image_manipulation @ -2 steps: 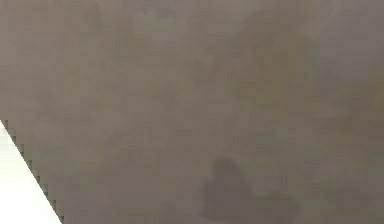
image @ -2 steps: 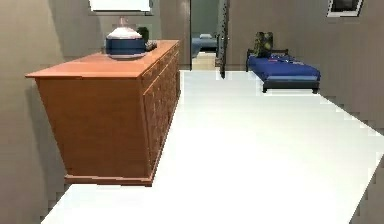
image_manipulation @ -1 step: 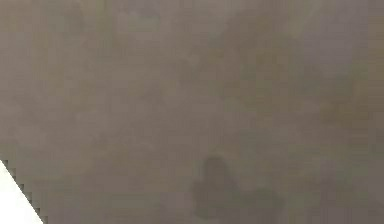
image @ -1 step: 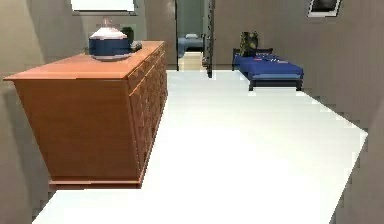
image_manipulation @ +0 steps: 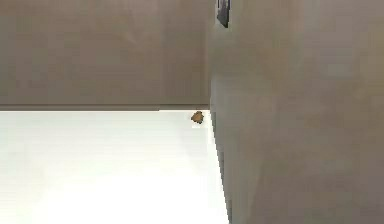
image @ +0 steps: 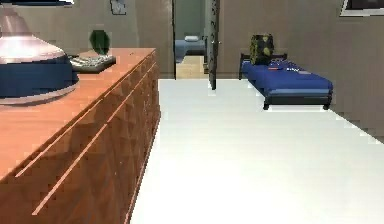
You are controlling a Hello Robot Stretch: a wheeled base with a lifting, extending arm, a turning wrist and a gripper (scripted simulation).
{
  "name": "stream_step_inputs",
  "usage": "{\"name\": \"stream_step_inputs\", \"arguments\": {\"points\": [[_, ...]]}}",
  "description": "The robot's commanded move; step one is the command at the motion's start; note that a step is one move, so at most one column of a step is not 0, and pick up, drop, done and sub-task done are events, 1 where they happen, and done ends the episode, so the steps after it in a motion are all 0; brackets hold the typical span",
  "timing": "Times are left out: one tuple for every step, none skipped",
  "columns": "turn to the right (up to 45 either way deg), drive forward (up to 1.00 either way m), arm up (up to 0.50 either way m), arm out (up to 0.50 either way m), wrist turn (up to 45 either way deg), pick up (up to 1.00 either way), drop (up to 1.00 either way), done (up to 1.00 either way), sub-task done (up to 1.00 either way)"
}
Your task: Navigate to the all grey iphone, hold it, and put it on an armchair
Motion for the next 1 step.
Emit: {"name": "stream_step_inputs", "arguments": {"points": [[0.0,1.00,0.00,0.00,0.0,0.00,0.00,0.00,0.00]]}}
